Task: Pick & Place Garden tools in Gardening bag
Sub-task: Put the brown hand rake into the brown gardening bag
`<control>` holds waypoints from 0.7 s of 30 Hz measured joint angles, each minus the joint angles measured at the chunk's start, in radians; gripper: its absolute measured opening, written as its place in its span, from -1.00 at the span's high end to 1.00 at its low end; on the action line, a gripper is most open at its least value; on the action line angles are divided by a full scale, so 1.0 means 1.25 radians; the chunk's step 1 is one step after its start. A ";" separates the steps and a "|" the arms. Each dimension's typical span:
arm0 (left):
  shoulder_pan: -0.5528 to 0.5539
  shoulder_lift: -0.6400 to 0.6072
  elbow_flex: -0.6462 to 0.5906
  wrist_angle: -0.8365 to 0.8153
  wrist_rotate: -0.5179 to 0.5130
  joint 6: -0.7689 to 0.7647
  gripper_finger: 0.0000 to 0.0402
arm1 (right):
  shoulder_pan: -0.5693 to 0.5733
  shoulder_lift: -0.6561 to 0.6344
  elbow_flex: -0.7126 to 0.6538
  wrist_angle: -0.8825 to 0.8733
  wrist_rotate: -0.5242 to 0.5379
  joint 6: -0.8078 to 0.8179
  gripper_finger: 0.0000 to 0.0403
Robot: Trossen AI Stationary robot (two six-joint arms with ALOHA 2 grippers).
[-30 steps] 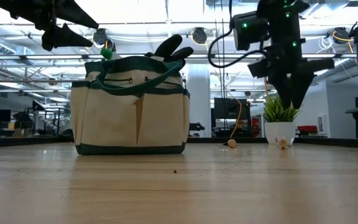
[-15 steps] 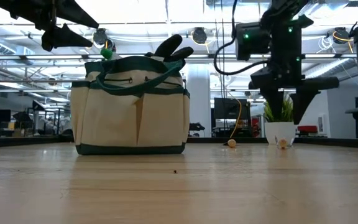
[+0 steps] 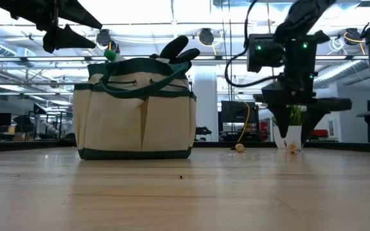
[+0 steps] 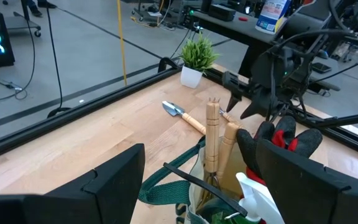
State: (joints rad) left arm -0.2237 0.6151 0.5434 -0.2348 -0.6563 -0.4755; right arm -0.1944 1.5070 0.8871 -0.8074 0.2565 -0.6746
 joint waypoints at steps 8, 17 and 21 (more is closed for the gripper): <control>0.000 0.000 0.000 0.000 0.000 -0.001 -0.55 | 0.000 0.000 -0.075 0.114 0.002 0.000 -0.05; 0.000 0.000 0.000 0.001 0.000 -0.010 -0.54 | 0.000 -0.002 -0.093 0.152 0.002 0.005 0.18; 0.000 0.000 0.000 0.001 0.000 -0.010 -0.54 | 0.000 -0.001 -0.094 0.152 0.001 0.006 0.45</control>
State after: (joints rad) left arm -0.2241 0.6151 0.5434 -0.2337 -0.6563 -0.4885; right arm -0.1944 1.5061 0.7692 -0.6179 0.2574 -0.6674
